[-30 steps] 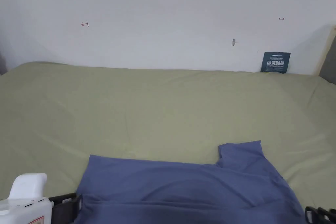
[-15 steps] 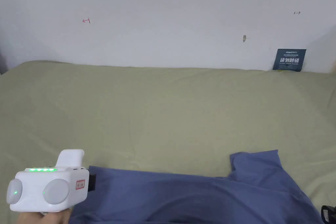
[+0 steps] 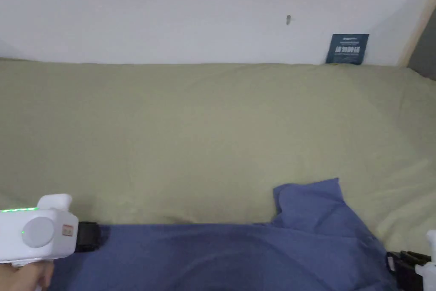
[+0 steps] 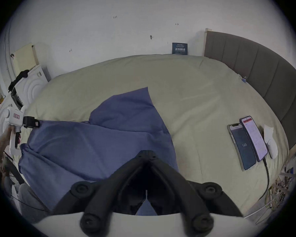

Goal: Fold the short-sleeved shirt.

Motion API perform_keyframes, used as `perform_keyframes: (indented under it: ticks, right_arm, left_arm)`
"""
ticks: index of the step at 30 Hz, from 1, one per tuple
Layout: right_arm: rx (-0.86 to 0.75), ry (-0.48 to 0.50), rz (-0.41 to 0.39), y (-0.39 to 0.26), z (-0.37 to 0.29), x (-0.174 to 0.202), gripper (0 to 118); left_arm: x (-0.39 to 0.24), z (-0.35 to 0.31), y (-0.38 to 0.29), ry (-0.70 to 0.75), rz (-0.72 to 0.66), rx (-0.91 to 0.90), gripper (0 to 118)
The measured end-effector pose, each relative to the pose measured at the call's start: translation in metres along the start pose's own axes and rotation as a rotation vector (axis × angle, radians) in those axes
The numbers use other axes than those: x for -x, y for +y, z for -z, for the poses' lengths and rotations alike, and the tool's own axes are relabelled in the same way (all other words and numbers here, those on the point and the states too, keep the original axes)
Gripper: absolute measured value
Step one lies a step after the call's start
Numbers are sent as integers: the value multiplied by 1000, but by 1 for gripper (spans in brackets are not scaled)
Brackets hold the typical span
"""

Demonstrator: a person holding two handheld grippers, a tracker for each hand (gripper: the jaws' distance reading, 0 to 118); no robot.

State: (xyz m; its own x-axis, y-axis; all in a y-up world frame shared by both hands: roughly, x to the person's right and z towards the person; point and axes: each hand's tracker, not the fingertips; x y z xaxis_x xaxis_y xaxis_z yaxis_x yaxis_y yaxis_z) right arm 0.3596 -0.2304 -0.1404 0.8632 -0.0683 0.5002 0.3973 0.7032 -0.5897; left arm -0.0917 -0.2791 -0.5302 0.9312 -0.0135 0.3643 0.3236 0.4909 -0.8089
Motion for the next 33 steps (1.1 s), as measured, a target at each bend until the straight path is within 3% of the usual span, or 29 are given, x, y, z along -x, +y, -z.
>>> perform_keyframes:
  ticks: [2, 4, 5, 6, 14, 15, 16, 17, 19, 24, 28, 29, 30, 31, 32, 33]
  right_arm:
    - [15, -2, 4, 2, 9, -7, 1]
    - [34, -2, 2, 8, 17, -12, 1]
    - [36, -6, 2, 11, 21, -13, 1]
    - [42, -14, 1, 15, 26, -16, 1]
    - [169, 28, 10, 47, 76, -32, 4]
    - [214, 28, 7, 51, 84, -33, 37]
    - [245, 48, -22, 55, 92, -33, 82]
    - [270, 48, -36, 56, 98, -33, 114]
    - [250, 15, -49, 61, 105, -35, 118]
    - [279, 39, -16, 65, 123, -33, 118]
    - [308, 32, -63, 63, 131, -25, 117]
    - [302, 31, -64, 62, 129, -24, 111]
    - [290, 22, -72, 62, 129, -25, 85]
    - [261, -6, -92, 62, 123, -25, 70]
    - [254, 71, -71, 63, 118, -27, 56]
    - [260, 89, -47, 65, 113, -27, 2]
  left_arm:
    - [1, -5, 3, -31, 30, -21, 79]
    - [-1, -12, 2, -9, 44, -30, 41]
    - [-2, -16, 2, -41, 37, -48, 13]
    - [-3, -18, 1, -59, 4, -47, 0]
    - [-12, -20, 0, -41, 8, -28, 0]
    - [-13, -21, -1, -40, 10, -27, 0]
    - [-14, -21, 0, -37, 14, -27, 0]
    - [-13, -19, 1, -36, 16, -26, 0]
    - [-16, -20, 0, -32, 22, -24, 0]
    - [-18, -18, -1, -25, 28, -22, 0]
    - [-17, -16, 1, -23, 28, -22, 0]
    - [-15, -14, 2, -23, 27, -23, 0]
    - [-15, -16, 2, -23, 26, -24, 0]
    - [-15, -19, 1, -25, 25, -25, 0]
    - [-15, -21, 0, -27, 28, -26, 0]
    - [-13, -24, -1, -28, 33, -30, 0]
